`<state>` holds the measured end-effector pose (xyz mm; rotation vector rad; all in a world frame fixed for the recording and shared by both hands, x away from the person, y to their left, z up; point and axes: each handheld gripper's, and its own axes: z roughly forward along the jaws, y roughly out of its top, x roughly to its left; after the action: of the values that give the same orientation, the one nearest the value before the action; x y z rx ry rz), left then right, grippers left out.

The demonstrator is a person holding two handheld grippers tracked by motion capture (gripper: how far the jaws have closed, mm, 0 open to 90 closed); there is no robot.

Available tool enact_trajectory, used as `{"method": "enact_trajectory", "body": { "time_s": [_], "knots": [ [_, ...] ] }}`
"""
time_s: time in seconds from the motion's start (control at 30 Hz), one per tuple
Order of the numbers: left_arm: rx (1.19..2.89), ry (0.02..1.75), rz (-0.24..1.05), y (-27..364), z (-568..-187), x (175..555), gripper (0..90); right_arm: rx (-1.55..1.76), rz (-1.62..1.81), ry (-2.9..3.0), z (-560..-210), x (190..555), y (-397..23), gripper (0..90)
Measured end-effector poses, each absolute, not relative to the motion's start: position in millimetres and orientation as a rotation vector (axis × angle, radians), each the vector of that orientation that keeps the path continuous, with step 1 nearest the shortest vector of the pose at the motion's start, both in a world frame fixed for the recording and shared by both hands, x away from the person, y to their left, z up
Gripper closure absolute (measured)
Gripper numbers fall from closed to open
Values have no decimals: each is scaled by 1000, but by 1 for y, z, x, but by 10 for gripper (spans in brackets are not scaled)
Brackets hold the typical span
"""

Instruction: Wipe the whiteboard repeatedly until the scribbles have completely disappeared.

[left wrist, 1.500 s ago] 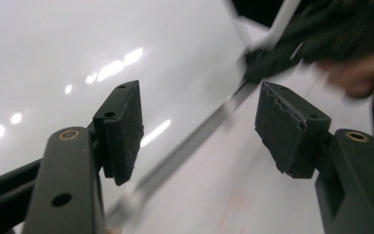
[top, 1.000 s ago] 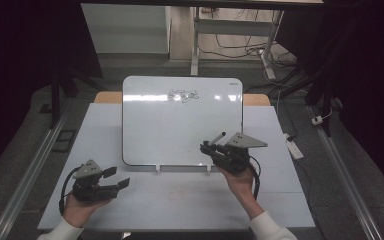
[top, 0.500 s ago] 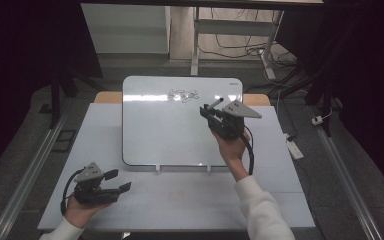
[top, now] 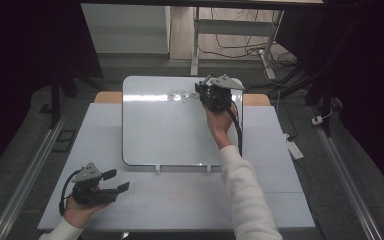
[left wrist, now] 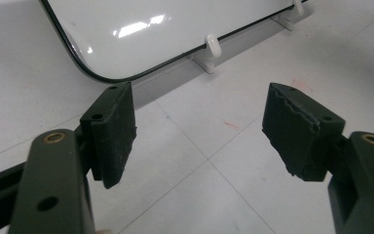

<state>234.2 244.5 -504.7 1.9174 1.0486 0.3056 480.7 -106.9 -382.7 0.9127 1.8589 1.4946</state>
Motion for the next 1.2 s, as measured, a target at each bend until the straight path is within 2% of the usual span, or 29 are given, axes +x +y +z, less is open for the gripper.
{"method": "enact_trajectory", "body": {
  "time_s": [0.17, 0.33, 0.5, 0.67, 0.83, 1.0, 1.2],
  "knots": [
    [1911, 1059, 307, 247, -505, 234, 289, 839, 1422, 1941, -394, 480, -91, 774],
    [1905, 1059, 309, 247, -504, 232, 289, 927, 1451, 1835, -389, 486, -107, 775],
    [1905, 1063, 300, 247, -505, 233, 289, 801, 1440, 1951, -397, 479, -92, 775],
    [1896, 1070, 307, 248, -504, 232, 289, 901, 1481, 1857, -391, 489, -106, 775],
    [1893, 1077, 295, 250, -505, 233, 289, 808, 1446, 1943, -398, 481, -95, 775],
    [1889, 1078, 300, 250, -504, 232, 289, 904, 1482, 1855, -393, 487, -105, 775],
    [1890, 1082, 291, 250, -506, 234, 289, 761, 1442, 1973, -400, 479, -80, 775]
  ]
}}
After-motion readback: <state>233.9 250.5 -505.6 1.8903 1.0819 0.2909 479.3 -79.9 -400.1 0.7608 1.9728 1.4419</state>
